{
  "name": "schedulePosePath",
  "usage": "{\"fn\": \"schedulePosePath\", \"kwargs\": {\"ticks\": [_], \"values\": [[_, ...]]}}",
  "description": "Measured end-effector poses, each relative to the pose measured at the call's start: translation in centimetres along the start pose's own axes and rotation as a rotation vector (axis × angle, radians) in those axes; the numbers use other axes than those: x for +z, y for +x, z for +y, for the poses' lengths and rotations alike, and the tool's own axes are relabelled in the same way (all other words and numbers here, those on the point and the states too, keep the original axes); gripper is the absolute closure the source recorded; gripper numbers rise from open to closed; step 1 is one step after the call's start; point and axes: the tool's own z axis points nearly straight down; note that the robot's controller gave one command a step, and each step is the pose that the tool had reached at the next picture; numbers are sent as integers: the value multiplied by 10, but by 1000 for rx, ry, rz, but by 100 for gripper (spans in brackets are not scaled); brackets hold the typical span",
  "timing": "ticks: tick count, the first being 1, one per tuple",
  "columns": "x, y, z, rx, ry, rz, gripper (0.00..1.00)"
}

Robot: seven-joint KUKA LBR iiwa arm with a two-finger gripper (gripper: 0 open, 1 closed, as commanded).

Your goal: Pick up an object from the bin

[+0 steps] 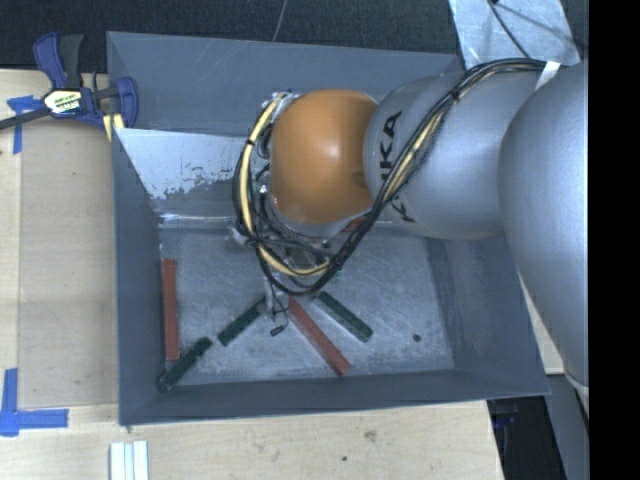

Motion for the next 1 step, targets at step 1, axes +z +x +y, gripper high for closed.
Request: {"fn": "schedulePosePath", "kwargs": {"ticks": [1], "values": [[37,15,-18,67,0,-4,0]]}}
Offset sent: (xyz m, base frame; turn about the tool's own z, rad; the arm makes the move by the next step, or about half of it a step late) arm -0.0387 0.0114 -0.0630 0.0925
